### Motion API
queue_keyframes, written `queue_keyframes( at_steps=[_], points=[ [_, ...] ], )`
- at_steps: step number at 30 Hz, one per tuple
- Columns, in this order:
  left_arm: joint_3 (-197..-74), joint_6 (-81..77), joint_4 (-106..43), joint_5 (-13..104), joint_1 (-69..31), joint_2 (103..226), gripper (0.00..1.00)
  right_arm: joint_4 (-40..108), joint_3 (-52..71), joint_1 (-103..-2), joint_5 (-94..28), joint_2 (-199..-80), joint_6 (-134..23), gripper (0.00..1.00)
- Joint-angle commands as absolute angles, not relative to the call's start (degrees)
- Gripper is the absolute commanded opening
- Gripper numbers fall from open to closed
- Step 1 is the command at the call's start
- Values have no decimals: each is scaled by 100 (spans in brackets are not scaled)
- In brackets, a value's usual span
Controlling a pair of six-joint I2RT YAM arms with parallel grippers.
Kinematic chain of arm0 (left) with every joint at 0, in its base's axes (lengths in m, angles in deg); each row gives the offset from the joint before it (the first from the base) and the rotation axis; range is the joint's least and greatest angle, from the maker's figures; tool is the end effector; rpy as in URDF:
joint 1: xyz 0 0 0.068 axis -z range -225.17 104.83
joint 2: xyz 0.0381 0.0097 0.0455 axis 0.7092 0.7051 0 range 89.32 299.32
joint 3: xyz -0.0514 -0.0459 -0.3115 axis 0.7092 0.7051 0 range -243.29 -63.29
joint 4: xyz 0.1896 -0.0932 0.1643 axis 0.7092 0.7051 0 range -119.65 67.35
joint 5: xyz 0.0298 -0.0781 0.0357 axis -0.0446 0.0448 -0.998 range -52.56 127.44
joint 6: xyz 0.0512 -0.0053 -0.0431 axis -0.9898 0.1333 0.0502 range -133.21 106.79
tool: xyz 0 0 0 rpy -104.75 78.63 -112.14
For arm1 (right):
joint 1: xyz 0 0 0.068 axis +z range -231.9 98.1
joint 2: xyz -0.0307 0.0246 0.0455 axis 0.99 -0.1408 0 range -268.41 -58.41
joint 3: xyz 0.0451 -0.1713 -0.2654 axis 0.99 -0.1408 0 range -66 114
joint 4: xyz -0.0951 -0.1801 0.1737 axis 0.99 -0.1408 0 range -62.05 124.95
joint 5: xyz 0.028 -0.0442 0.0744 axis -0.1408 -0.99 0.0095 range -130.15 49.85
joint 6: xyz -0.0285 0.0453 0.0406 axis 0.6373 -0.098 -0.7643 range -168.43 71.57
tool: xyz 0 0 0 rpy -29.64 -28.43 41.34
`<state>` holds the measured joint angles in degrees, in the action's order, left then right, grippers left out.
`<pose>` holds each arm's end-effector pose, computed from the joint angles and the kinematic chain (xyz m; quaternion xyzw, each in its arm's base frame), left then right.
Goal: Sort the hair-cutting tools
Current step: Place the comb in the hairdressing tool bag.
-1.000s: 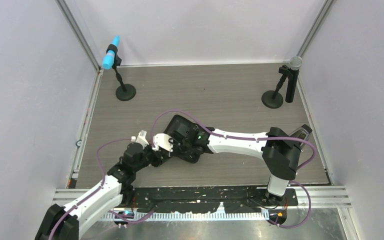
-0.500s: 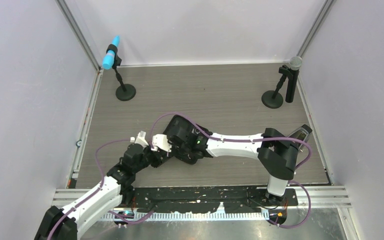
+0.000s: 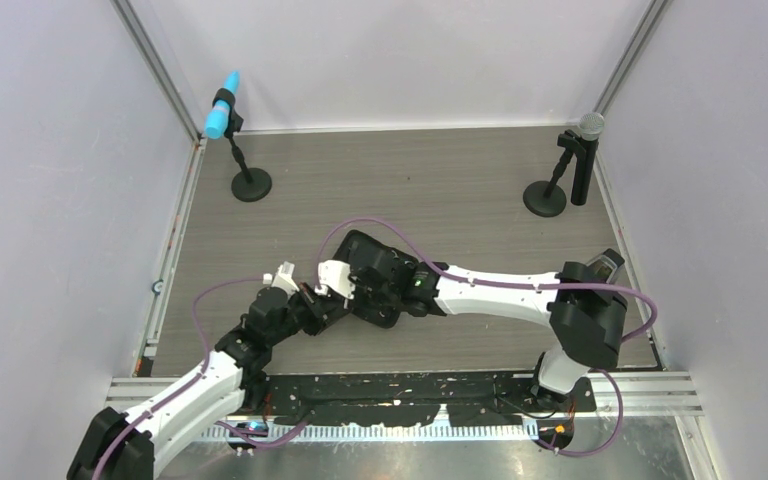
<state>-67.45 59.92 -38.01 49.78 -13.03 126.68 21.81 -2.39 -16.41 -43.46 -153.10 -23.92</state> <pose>0.1042 -0.0791 0.1618 -0.2392 0.8050 -0.4804 0.2529 0.1619 0.3476 0.2566 -0.6433 0.6591 0.1112 0.3735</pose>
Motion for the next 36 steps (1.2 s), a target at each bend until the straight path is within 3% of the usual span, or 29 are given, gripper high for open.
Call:
queue_keyframes(
  at_steps=[1,13,31,36],
  points=[
    [-6979,5966,-4266,5153,-1273,12659,0,2166,-314,-1643,-4140,-14930,-2529,20],
    [-7006,5991,-4248,5177,-1273,12611,0,1923,-239,-1591,-3528,-14999,-2465,33],
    [-7014,6088,-4266,5212,-1226,12466,0,2070,-3,-1546,-3850,-15539,-2353,34],
    [-7032,6108,-4266,5201,-1197,12452,0,2158,40,-1546,-4336,-15605,-2380,30]
  ],
)
